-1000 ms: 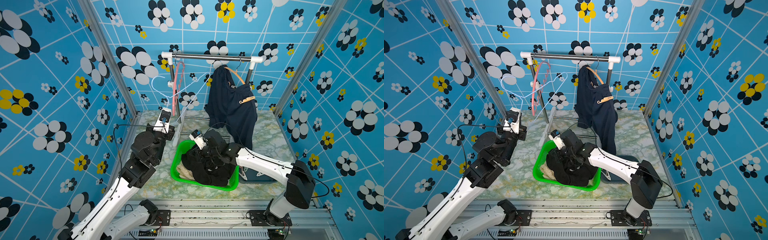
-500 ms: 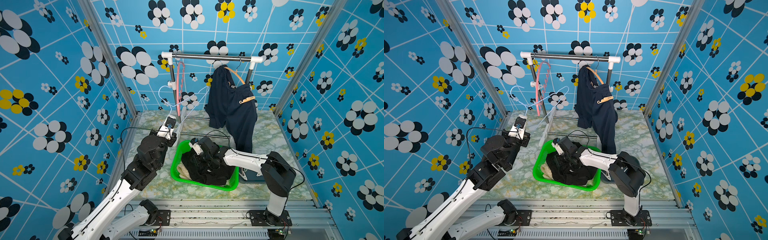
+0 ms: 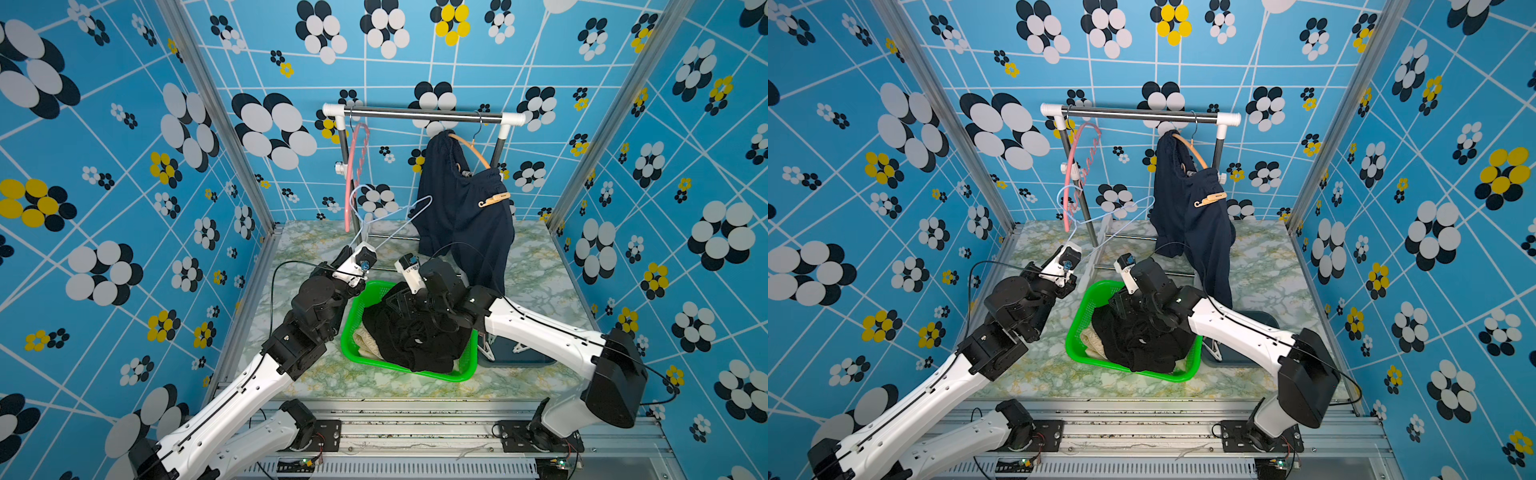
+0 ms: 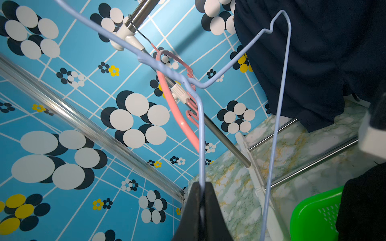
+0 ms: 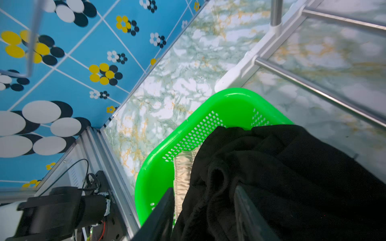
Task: Remove the clothespins securing shorts to the hanger
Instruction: Place the shorts in the basket, then place the hanger on the clothesline.
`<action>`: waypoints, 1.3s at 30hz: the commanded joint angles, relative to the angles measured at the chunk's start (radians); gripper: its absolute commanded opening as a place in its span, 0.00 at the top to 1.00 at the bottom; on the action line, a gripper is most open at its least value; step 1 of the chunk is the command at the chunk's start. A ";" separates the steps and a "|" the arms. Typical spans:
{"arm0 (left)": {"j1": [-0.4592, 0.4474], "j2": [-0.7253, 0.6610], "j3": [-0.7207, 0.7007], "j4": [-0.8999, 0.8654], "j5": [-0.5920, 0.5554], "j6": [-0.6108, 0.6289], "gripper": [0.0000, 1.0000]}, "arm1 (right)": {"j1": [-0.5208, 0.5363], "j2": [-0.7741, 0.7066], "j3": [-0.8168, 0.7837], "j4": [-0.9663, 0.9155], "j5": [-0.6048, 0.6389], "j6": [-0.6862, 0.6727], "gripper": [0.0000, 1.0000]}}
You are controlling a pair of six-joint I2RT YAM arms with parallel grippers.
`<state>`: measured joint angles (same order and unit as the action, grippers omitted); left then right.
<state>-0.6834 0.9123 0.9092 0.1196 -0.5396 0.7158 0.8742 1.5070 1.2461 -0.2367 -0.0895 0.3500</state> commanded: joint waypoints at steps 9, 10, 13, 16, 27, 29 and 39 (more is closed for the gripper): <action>-0.036 0.077 -0.017 0.172 0.047 0.079 1.00 | -0.004 -0.259 -0.002 -0.019 0.093 0.075 0.58; -0.043 0.083 -0.018 0.172 0.034 0.088 1.00 | -0.004 -0.280 0.009 -0.022 0.108 0.064 0.58; -0.063 0.097 -0.018 0.162 0.004 0.107 1.00 | -0.004 -0.320 0.055 -0.030 0.152 0.006 0.60; -0.083 0.110 -0.013 0.140 -0.014 0.108 1.00 | -0.004 -0.329 0.121 -0.042 0.191 -0.057 0.60; -0.149 0.139 0.019 0.052 -0.007 0.045 1.00 | -0.004 -0.167 0.393 -0.094 0.178 -0.214 0.54; -0.158 0.141 0.023 0.045 0.002 0.035 1.00 | -0.004 -0.135 0.422 -0.096 0.164 -0.228 0.54; -0.191 0.134 0.032 0.032 0.013 0.021 1.00 | -0.004 -0.024 0.486 -0.114 0.192 -0.286 0.54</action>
<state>-0.8612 1.0554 0.9043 0.1417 -0.5308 0.7589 0.8742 1.4639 1.6924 -0.3344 0.0925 0.1001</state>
